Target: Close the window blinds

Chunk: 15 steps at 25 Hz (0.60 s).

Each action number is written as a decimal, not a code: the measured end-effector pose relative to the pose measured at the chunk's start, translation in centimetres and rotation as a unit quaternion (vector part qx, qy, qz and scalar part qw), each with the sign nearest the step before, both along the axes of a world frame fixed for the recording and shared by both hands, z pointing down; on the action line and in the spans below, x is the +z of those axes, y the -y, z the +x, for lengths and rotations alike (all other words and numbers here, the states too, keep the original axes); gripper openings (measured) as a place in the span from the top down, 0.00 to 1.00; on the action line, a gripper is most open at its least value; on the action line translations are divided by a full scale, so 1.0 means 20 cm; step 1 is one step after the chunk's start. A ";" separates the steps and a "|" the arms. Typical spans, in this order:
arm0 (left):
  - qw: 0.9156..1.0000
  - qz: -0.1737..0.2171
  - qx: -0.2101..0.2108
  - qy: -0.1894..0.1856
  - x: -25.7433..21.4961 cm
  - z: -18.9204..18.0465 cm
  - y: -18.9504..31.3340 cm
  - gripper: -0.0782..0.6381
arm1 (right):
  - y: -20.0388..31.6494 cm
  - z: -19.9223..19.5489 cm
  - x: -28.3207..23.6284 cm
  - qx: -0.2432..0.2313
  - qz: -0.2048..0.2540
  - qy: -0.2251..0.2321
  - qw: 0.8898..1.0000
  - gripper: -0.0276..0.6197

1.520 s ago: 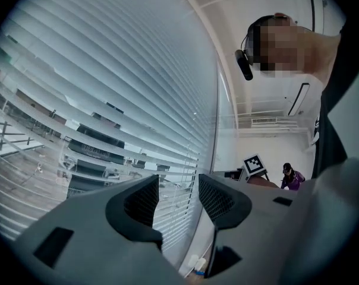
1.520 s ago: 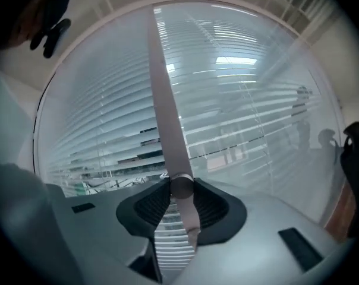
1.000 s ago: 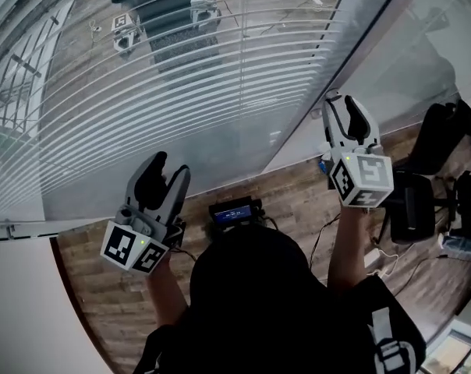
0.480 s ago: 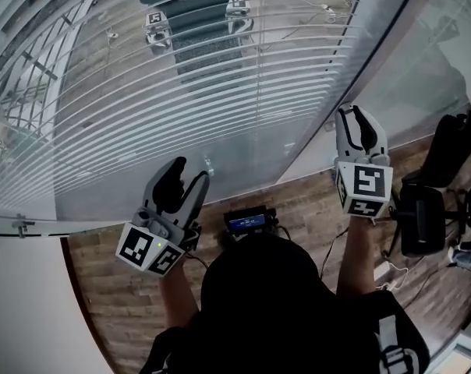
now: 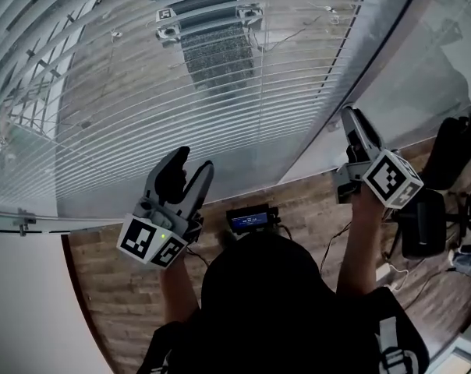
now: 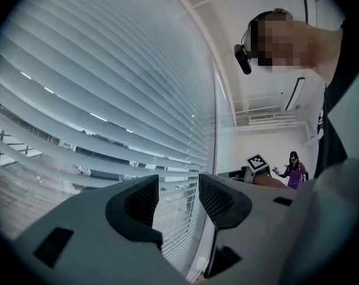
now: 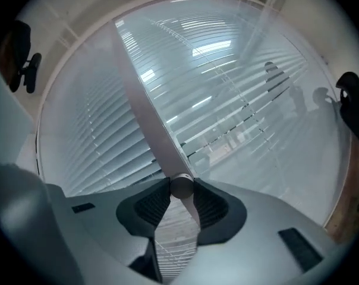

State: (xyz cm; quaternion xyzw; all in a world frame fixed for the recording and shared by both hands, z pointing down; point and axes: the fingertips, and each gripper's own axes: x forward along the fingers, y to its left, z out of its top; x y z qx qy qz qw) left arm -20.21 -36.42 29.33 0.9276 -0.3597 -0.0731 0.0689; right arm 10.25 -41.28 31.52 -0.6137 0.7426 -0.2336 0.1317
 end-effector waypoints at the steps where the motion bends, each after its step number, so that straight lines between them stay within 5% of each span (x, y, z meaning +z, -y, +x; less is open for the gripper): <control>1: 1.000 0.006 -0.005 0.002 -0.01 0.00 0.02 0.60 | 0.00 0.00 0.00 -0.001 0.001 0.003 1.000 0.76; 4: 1.000 0.019 -0.009 0.008 -0.03 0.01 0.07 0.60 | 0.01 0.01 0.02 -0.009 0.008 -0.009 1.000 0.76; 7: 1.000 0.023 -0.002 0.015 -0.04 0.03 0.06 0.60 | 0.00 -0.01 0.03 -0.006 0.012 -0.123 0.992 0.75; 11: 1.000 0.019 0.003 0.018 -0.02 0.03 0.04 0.60 | -0.04 -0.05 0.01 0.032 0.025 -0.347 0.937 0.73; 15: 1.000 0.016 0.007 0.015 -0.02 0.05 0.04 0.60 | -0.01 -0.06 -0.01 0.043 0.026 -0.422 0.905 0.73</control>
